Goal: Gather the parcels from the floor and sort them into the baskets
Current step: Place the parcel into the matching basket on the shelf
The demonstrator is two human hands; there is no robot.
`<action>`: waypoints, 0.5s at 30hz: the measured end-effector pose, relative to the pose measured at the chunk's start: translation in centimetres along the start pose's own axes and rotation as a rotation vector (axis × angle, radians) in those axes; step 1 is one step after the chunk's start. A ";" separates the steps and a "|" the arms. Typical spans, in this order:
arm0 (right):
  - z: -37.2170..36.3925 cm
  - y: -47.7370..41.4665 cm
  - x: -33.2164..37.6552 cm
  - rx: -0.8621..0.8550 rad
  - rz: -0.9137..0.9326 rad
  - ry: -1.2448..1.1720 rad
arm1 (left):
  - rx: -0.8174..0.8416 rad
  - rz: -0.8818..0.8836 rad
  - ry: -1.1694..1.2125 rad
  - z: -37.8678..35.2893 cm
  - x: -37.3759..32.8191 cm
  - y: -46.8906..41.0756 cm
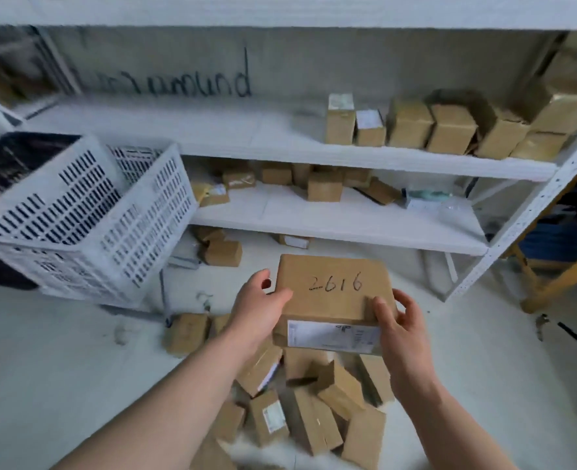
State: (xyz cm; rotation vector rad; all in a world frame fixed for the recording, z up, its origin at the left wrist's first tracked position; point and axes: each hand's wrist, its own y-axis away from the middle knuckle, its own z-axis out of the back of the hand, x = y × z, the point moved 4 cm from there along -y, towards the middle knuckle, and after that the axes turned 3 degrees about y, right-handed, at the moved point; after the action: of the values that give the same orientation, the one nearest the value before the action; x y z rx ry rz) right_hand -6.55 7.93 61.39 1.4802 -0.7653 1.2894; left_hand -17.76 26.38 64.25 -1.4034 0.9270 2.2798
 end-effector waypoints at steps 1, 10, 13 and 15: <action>-2.0 0.6 1.6 0.035 0.015 0.012 | -0.024 0.002 0.007 2.5 -0.8 0.3; -22.6 6.2 9.9 0.303 0.072 0.084 | -0.235 0.017 0.114 24.7 -2.7 0.1; -30.8 8.2 11.9 0.333 0.077 0.093 | -0.267 0.020 0.173 32.8 -2.5 -1.5; -36.3 9.3 13.3 0.349 0.068 0.088 | -0.284 0.025 0.211 38.3 -2.5 -3.0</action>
State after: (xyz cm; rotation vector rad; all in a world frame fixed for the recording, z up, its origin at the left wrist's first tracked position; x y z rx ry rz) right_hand -24.12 41.01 74.64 1.6686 -0.5555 1.5894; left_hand -40.91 54.30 77.32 -1.7880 0.6997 2.3887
